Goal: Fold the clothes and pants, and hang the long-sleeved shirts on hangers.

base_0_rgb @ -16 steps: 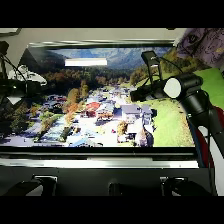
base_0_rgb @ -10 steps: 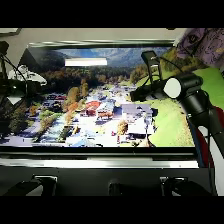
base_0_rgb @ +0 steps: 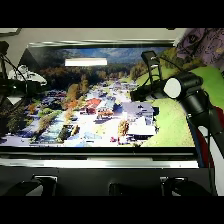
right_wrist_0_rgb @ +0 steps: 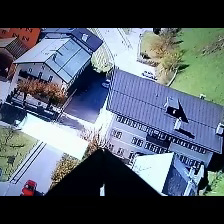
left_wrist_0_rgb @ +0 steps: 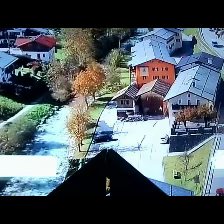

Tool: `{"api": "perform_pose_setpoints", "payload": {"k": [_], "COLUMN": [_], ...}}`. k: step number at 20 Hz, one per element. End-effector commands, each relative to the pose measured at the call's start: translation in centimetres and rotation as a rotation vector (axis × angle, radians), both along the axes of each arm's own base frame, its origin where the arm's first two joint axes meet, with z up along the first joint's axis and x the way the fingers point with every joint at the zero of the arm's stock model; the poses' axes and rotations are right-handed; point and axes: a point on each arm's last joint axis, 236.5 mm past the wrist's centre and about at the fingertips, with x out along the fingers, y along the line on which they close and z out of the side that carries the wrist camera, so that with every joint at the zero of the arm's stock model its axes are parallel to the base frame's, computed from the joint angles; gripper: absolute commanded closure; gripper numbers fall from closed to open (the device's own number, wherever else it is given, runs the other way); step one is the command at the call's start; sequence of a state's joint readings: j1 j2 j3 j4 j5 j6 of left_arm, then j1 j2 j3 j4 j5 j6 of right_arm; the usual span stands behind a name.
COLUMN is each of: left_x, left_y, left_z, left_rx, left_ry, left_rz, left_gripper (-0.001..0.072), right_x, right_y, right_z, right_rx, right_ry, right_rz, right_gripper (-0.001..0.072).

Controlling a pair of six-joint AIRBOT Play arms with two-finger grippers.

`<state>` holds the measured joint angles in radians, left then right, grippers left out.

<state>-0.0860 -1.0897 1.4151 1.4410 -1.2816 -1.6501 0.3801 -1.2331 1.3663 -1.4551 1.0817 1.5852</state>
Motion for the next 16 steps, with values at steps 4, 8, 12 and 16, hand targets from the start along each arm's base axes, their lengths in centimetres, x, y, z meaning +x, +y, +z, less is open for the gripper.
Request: {"api": "perform_pose_setpoints", "payload": {"k": [4, 8, 12, 16], "left_x": [0.0, 0.0, -0.01, 0.27], "left_y": [-0.03, -0.02, -0.03, -0.02], "left_z": [-0.03, -0.03, -0.05, 0.13], "left_rx": [0.0, 0.0, 0.0, -0.001], "left_ry": [0.001, 0.001, 0.001, -0.012], "left_rz": [-0.001, -0.001, -0.001, 0.001], "left_gripper": [0.0688, 0.0688, 0.0688, 0.0688], "right_x": [-0.02, -0.02, -0.03, -0.02], "right_y": [0.05, 0.05, 0.04, 0.05], "right_z": [0.07, 0.07, 0.06, 0.07], "right_rx": [0.001, 0.001, 0.001, 0.001], "right_ry": [-0.001, -0.001, -0.001, -0.001], "right_rz": [0.001, 0.001, 0.001, 0.001], "right_gripper": [0.0678, 0.0678, 0.0678, 0.0678]}}
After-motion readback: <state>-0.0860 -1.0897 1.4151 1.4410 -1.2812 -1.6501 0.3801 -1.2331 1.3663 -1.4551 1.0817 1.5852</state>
